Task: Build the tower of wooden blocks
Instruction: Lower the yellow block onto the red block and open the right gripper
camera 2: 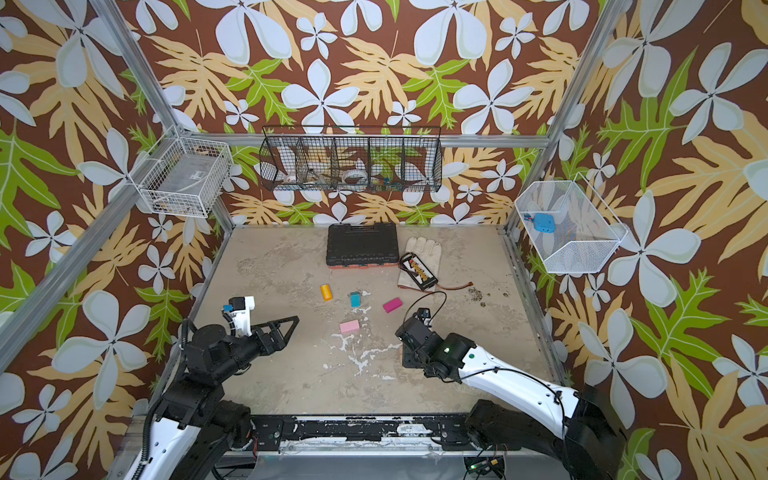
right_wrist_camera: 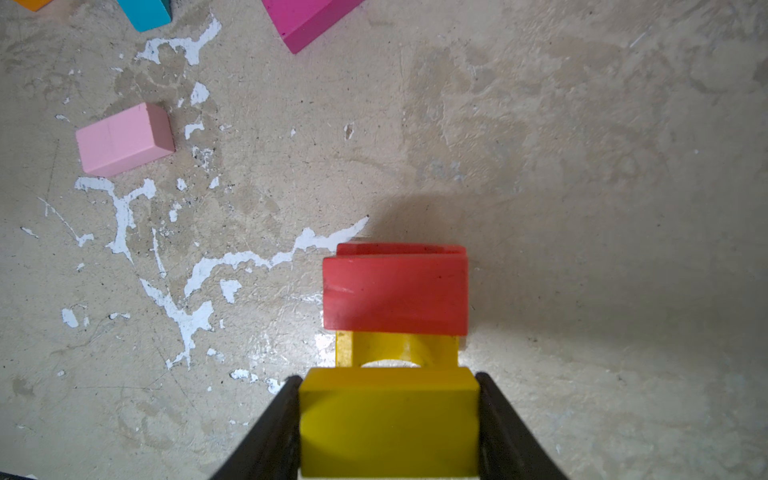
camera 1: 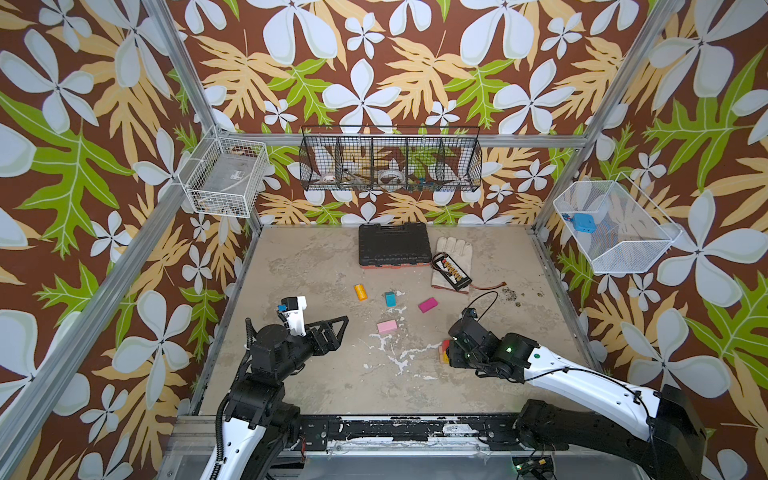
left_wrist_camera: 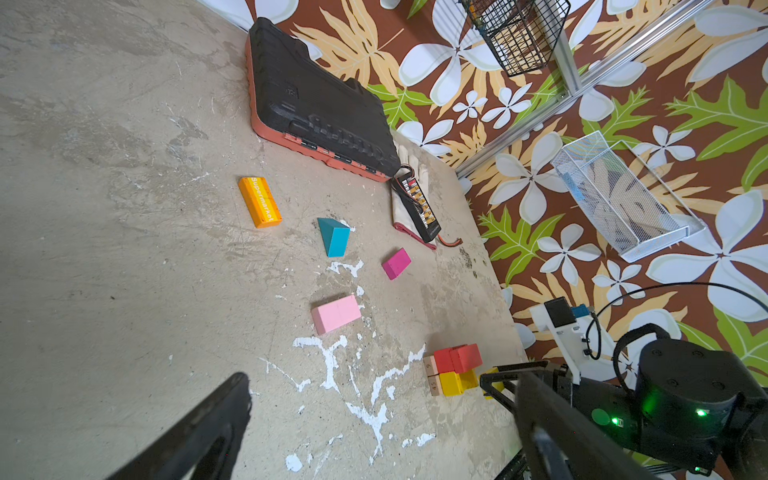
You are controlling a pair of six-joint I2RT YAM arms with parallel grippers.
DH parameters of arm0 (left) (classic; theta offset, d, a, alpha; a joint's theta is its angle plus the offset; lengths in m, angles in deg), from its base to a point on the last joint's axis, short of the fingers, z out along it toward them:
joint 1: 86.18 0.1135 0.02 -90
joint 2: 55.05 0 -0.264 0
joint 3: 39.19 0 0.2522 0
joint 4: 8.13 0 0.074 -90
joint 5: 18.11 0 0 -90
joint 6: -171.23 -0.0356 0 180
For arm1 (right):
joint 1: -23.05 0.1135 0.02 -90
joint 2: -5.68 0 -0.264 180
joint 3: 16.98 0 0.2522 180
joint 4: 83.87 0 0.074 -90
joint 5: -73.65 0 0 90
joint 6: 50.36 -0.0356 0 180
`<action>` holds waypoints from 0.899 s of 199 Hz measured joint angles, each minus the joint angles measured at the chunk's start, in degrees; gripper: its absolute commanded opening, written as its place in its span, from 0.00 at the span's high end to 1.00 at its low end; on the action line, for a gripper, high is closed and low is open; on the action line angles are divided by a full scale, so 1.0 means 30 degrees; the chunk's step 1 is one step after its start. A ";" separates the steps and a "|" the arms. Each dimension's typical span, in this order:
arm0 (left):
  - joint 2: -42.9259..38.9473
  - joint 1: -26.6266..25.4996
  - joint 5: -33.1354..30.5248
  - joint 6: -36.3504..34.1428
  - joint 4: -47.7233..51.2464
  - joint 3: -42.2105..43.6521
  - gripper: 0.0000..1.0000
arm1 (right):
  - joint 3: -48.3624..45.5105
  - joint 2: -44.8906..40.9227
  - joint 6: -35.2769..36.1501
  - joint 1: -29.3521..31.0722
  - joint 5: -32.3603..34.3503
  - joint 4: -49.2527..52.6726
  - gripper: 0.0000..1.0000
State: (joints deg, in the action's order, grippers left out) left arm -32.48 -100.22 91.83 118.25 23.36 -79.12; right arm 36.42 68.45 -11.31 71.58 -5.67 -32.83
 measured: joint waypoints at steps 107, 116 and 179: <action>-0.0058 0.0000 0.0000 0.0000 0.0000 0.0000 0.00 | 0.0204 0.1035 0.0066 0.0044 0.0444 -0.0306 0.48; -0.0073 0.0000 0.0000 0.0007 0.0000 0.0000 0.00 | 0.0204 0.1158 0.0073 0.0044 0.0444 -0.0357 0.48; -0.0073 0.0000 0.0000 0.0007 -0.0007 0.0051 0.00 | 0.0204 0.1698 0.0138 0.0066 0.0510 -0.0568 0.41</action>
State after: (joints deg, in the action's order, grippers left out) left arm -32.70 -100.22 91.83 118.27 23.34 -78.97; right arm 37.03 73.54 -10.90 71.78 -4.14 -34.54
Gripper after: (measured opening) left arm 0.998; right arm 0.581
